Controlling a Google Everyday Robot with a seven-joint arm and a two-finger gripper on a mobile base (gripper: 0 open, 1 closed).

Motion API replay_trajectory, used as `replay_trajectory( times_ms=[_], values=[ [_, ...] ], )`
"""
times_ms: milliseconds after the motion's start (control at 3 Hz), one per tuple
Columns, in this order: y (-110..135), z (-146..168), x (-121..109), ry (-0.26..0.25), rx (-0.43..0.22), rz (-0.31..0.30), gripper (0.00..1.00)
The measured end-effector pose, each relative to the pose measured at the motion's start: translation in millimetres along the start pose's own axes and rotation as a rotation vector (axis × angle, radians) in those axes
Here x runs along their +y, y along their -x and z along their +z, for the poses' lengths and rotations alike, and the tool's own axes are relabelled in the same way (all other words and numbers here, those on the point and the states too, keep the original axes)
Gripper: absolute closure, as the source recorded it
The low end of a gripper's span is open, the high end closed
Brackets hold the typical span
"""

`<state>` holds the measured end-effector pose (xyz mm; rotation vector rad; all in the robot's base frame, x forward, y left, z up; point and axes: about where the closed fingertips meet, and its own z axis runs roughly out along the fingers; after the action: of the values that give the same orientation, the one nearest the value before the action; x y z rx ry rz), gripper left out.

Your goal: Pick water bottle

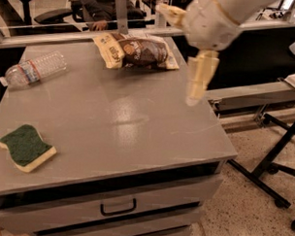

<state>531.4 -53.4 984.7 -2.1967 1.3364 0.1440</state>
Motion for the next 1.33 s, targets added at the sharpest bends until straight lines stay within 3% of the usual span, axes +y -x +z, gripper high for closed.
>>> replay_trajectory(
  times_ms=[333, 667, 1000, 1333],
  values=[
    [13, 36, -46, 0.0, 0.004, -0.062, 0.0],
    [41, 91, -102, 0.01, -0.009, -0.12, 0.0],
    [56, 125, -127, 0.014, -0.009, -0.135, 0.0],
    [61, 134, -132, 0.018, -0.011, -0.142, 0.0]
  ],
)
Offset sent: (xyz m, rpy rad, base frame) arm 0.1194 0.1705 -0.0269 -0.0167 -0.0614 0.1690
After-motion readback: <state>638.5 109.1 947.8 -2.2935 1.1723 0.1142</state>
